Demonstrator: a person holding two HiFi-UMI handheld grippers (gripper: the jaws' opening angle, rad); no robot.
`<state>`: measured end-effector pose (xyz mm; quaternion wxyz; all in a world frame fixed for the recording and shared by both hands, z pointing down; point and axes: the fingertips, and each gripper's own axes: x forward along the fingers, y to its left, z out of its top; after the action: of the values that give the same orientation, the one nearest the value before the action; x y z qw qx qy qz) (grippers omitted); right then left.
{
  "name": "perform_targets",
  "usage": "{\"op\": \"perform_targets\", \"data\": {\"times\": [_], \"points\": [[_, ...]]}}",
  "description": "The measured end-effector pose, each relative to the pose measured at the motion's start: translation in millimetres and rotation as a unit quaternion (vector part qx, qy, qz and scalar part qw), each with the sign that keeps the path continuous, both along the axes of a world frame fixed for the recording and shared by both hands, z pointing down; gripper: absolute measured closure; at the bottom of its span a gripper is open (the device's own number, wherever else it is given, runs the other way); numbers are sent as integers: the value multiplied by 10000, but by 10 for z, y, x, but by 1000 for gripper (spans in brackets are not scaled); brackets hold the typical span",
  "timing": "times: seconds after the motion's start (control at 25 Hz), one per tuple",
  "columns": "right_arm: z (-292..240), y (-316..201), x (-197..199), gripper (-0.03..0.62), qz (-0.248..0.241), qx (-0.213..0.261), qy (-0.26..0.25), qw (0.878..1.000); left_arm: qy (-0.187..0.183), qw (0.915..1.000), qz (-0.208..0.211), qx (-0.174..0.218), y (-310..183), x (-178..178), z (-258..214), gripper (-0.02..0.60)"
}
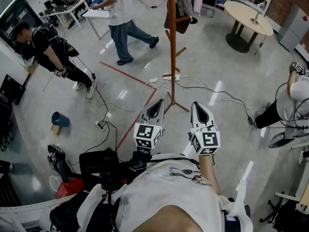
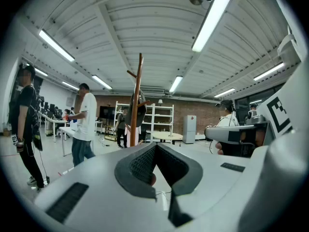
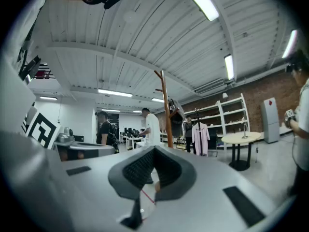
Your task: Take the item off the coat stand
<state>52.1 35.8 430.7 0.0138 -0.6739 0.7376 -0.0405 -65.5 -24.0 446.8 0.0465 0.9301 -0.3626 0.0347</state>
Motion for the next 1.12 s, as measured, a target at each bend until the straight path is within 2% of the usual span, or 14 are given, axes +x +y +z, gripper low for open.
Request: {"op": "perform_targets", "data": {"times": [0.68,1.12], "points": [[39,75,31,589,-119,-74,-84,9999,-51,9998,-180,-78,133,35,10,580],[64,114,160,589,-455,-20,-70,9989,-116,9992,-365,-127,235,236,161,580]]}}
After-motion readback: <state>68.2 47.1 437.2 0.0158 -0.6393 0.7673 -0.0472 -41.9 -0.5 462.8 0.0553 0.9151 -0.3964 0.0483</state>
